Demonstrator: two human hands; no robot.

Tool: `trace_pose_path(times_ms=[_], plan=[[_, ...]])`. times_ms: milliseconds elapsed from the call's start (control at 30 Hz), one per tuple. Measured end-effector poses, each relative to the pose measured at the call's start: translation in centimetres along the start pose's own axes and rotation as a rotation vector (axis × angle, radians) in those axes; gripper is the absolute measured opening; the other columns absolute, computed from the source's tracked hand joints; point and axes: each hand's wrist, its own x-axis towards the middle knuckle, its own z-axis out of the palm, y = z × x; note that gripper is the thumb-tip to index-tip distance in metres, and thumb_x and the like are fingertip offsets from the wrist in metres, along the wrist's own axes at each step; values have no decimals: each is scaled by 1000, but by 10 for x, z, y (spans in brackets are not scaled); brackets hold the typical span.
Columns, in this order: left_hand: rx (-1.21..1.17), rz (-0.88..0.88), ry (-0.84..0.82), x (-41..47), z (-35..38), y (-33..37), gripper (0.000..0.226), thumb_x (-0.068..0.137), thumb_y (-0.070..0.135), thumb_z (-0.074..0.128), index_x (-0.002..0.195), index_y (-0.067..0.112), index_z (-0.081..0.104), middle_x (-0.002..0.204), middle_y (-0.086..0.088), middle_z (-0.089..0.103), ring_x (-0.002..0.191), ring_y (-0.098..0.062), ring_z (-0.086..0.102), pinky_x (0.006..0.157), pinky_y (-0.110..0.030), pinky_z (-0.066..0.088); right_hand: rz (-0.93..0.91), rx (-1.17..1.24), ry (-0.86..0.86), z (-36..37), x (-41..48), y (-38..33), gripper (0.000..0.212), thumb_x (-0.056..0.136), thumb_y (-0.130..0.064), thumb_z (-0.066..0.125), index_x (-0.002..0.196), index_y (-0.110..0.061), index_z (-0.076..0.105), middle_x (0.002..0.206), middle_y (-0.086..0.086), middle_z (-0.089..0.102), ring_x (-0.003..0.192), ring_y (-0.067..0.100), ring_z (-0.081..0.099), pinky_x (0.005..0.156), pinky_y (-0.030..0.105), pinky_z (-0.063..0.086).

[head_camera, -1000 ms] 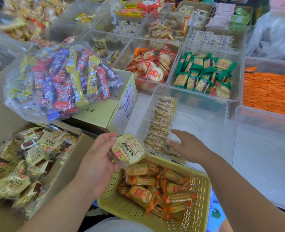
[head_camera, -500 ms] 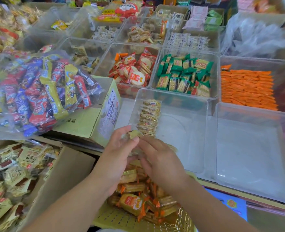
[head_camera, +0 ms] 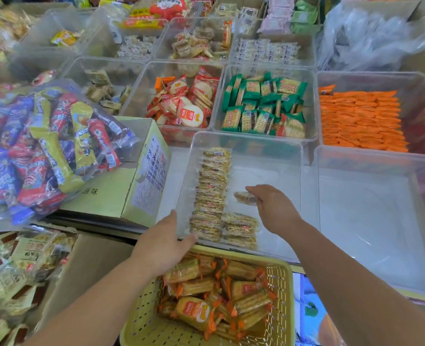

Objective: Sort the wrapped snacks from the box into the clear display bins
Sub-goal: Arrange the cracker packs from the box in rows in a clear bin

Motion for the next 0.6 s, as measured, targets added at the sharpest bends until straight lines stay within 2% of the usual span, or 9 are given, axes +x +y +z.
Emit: trace_pose_path(times_ms=[133, 200, 267, 333, 400, 533, 600], plan=[[53, 12, -1, 0, -1, 1, 101, 92, 74, 46, 165, 17, 6, 168, -4, 27, 151, -23, 31, 116, -38, 36, 36, 35, -286, 16, 10, 4, 40, 110, -22, 35, 146, -27, 52, 151, 5, 50, 127, 26, 53, 101, 29, 41], [74, 17, -8, -1, -1, 3, 100, 93, 74, 46, 165, 16, 8, 165, -5, 34, 149, -22, 35, 114, -38, 39, 68, 95, -351, 19, 14, 6, 41, 110, -23, 32, 146, -29, 50, 149, 3, 51, 104, 19, 62, 82, 24, 48], [104, 26, -10, -2, -2, 4, 98, 93, 73, 44, 164, 16, 10, 160, -5, 40, 144, -22, 41, 111, -38, 42, 114, 160, -377, 20, 17, 8, 41, 110, -24, 32, 146, -33, 49, 136, 5, 59, 74, 12, 57, 59, 19, 46], [125, 37, -12, -2, -1, 4, 96, 94, 73, 43, 164, 15, 12, 157, -4, 44, 142, -21, 44, 109, -38, 44, 147, 196, -404, 21, 17, 9, 41, 109, -25, 34, 146, -36, 47, 123, 3, 62, 62, 12, 51, 50, 18, 43], [130, 41, -22, -1, -1, 2, 96, 94, 73, 42, 164, 16, 11, 158, -4, 43, 141, -21, 44, 109, -38, 44, 148, 196, -427, 24, 17, 9, 41, 109, -25, 36, 147, -37, 44, 128, 4, 58, 66, 12, 52, 53, 20, 42], [142, 33, -76, 2, -1, 3, 97, 95, 74, 38, 165, 15, 5, 163, -5, 36, 146, -23, 38, 111, -39, 40, 149, 185, -446, 27, 20, 9, 41, 108, -24, 37, 147, -36, 41, 136, 11, 55, 94, 25, 62, 63, 27, 46], [144, 34, -78, 3, -1, 2, 97, 95, 74, 37, 164, 15, 3, 165, -6, 32, 148, -24, 35, 113, -39, 38, 153, 185, -450, 28, 21, 9, 41, 108, -23, 37, 147, -35, 39, 141, 12, 52, 105, 29, 61, 71, 31, 46]])
